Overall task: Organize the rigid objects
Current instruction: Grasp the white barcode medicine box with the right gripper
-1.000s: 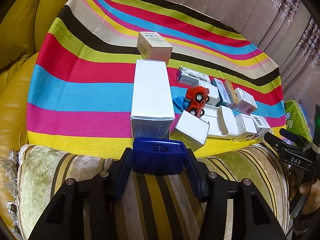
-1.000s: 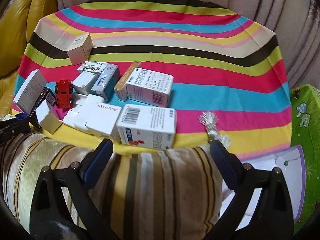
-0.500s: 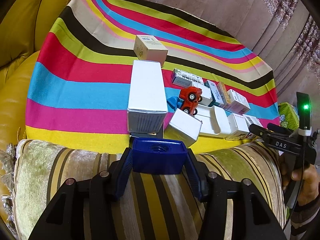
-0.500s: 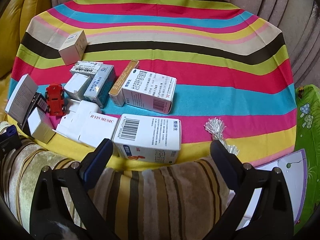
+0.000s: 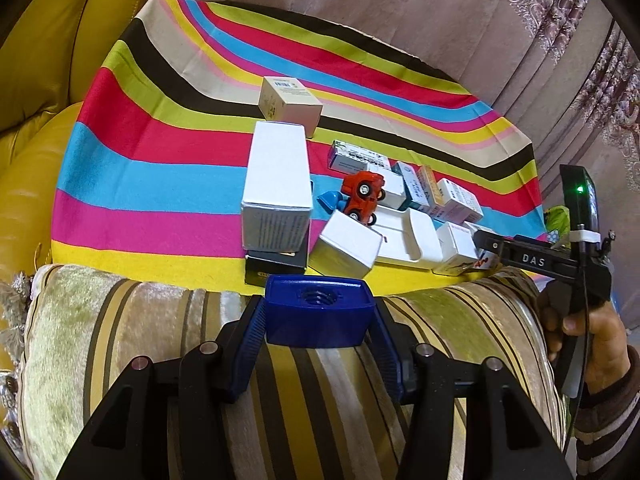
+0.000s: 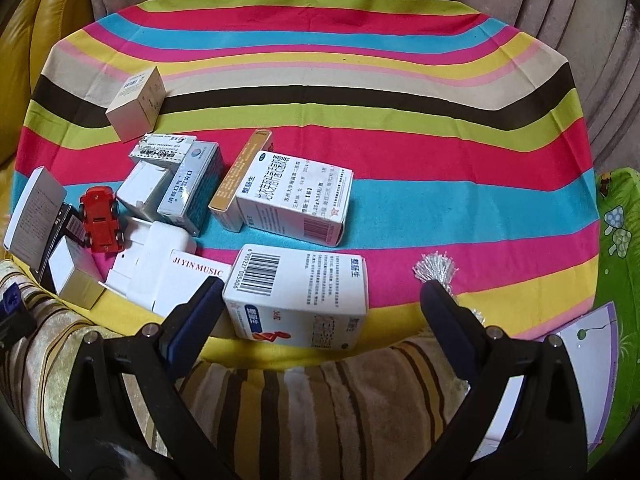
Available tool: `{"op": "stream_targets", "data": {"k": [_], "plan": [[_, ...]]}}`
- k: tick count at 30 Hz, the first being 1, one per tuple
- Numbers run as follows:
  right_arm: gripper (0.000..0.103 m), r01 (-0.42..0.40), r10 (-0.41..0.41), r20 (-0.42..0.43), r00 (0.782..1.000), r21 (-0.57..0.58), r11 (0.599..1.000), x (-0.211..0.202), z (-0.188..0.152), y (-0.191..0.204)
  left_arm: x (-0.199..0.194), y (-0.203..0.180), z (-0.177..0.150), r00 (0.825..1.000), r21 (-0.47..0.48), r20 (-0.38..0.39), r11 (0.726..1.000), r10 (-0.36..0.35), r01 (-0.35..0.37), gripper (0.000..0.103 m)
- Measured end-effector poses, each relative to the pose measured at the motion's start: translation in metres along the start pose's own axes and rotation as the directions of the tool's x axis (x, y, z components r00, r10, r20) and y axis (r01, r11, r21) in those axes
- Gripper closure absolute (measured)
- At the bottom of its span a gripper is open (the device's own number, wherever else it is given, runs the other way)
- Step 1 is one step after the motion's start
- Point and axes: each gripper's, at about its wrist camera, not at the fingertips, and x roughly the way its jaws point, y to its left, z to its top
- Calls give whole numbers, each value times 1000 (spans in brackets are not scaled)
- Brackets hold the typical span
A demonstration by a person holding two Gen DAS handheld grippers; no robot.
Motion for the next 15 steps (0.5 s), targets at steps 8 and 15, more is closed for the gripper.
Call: {"op": "stream_targets", "data": {"k": [8,15], "plan": [[10,29,-29,4,1000,5,1000,-1,-4,-1,-2,-3,-3,1000,3,7,1000,-5,5,50],[29,1,0,-40,999,37,999,7,-12,-10,-5,-6,-6,1000,4,14,1000,-15,15,50]]}}
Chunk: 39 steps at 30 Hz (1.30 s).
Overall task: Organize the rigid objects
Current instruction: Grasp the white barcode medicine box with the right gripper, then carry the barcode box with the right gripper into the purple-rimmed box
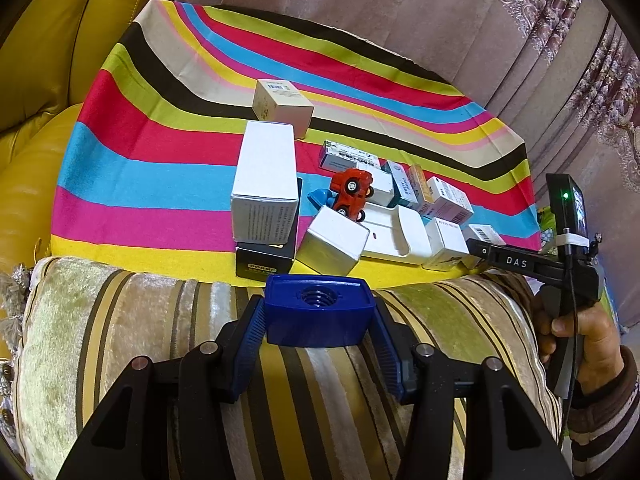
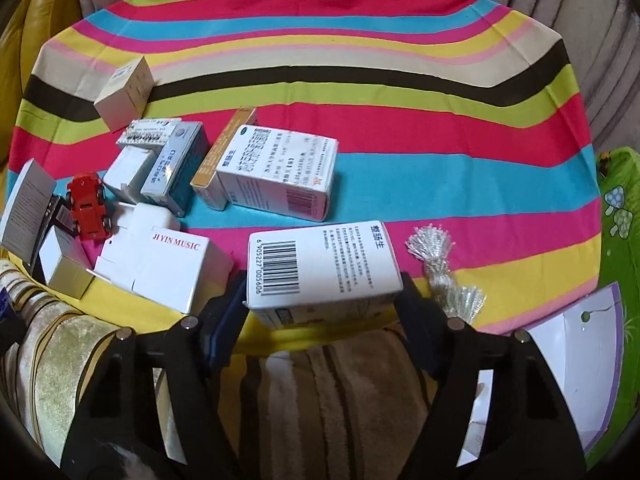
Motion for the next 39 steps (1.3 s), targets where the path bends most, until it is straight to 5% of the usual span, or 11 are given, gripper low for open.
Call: {"op": "stream_targets", "data": {"k": [14,22,30,39], "plan": [[30,-11,1,162,987,60,998,-45,-18,-24,-11,-31,-11,997,30,17,997,-70,69,51],[29,8,-32,196,980,121,993,-77,-49,-67,-8,-82,-8,991,125,1,983,-136,135,51],[29,54,-100,164,981,260,964,-93,-90,-138,11,-174,-16,970,295,-77,924,-231,244,51],[30,112,-149,76,986,363,925,-79,-130,-192,46,-270,-32,947,452,-191,833,-258,319,51]]}}
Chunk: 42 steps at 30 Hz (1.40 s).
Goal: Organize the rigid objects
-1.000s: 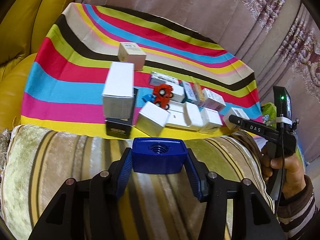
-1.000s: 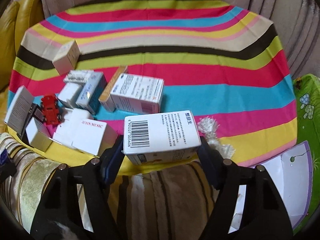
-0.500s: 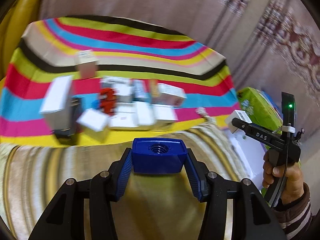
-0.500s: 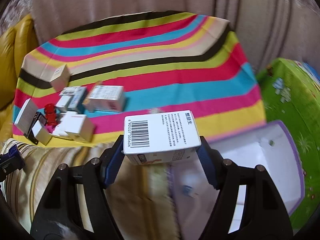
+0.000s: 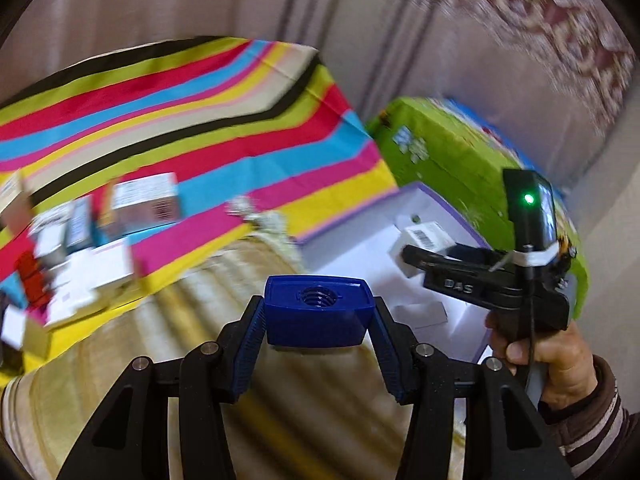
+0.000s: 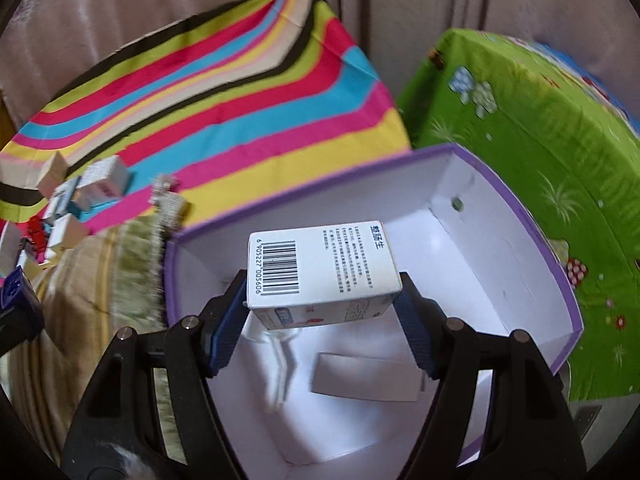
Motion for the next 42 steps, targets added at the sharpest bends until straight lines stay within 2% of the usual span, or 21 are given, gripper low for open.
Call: {"op": "stream_targets", "data": {"k": [7,14,17,22,28,35,42], "plan": [[30,39,-37,-48,998,42,998,22,-6,-21,47,-50,15,996,134,-85,991,-2,13,51],[30,72,-66,-87,994,63,995,36,-11,-33,94,-78,16,979,212,-201,977,43,0,51],[30,83,-75,-109,991,67,994,43,-15,-41,106,-82,16,971,222,-230,975,65,-13,51],[29,84,-76,-122,990,65,994,47,-18,-44,113,-81,12,964,220,-259,976,54,4,49],[28,88,-78,-138,987,67,994,49,-19,-44,108,-75,13,967,187,-249,982,43,4,39],[24,91,-79,-143,987,75,993,49,-19,-44,103,-71,15,973,157,-230,987,16,21,38],[22,73,-63,-120,991,85,994,44,-18,-46,83,-61,19,986,106,-164,993,-28,46,38]]}}
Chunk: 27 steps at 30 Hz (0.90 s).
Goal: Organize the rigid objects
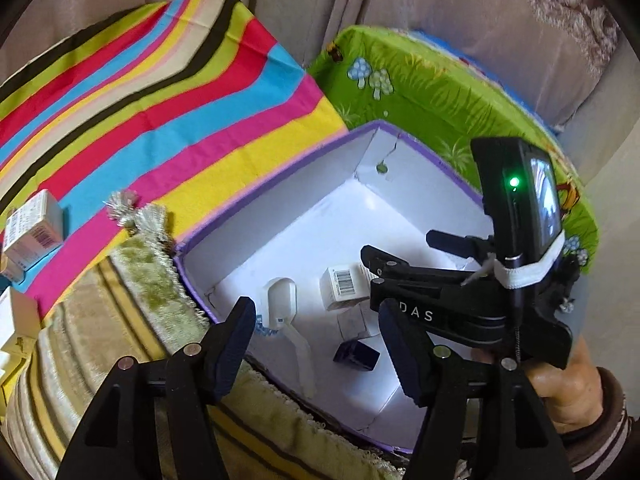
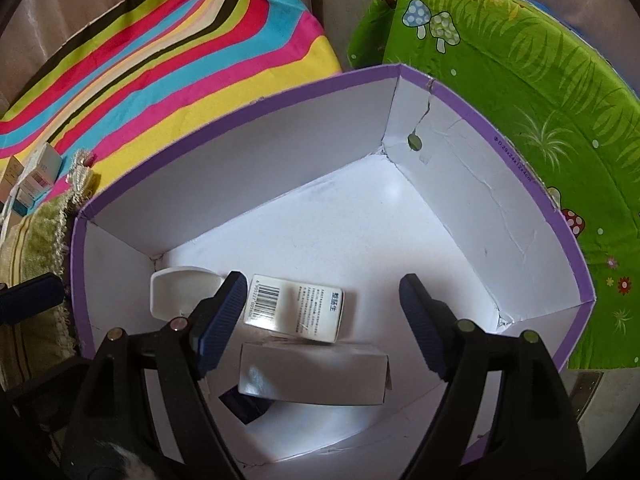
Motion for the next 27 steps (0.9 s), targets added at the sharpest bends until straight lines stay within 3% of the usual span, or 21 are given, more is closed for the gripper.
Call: {"op": "stream_targets", "data": {"k": [6,12,19,27], "plan": [[22,-8,8,48,999,3,1000,-19,5,2,-40,20,-13,993,-40,112,999,25,-20,38],[22,-62,66,91,994,-39,997,-43,9,25,-90,62,-41,970,-137,221,988,101,-72,38],[22,-128,142,110,984,-123,984,-61,8,74,-157,126,-91,908,-302,327,939,262,-162,38],[22,-177,202,87,975,-232,956,-68,2,134,-213,192,-149,826,-504,349,832,443,-233,38]]}}
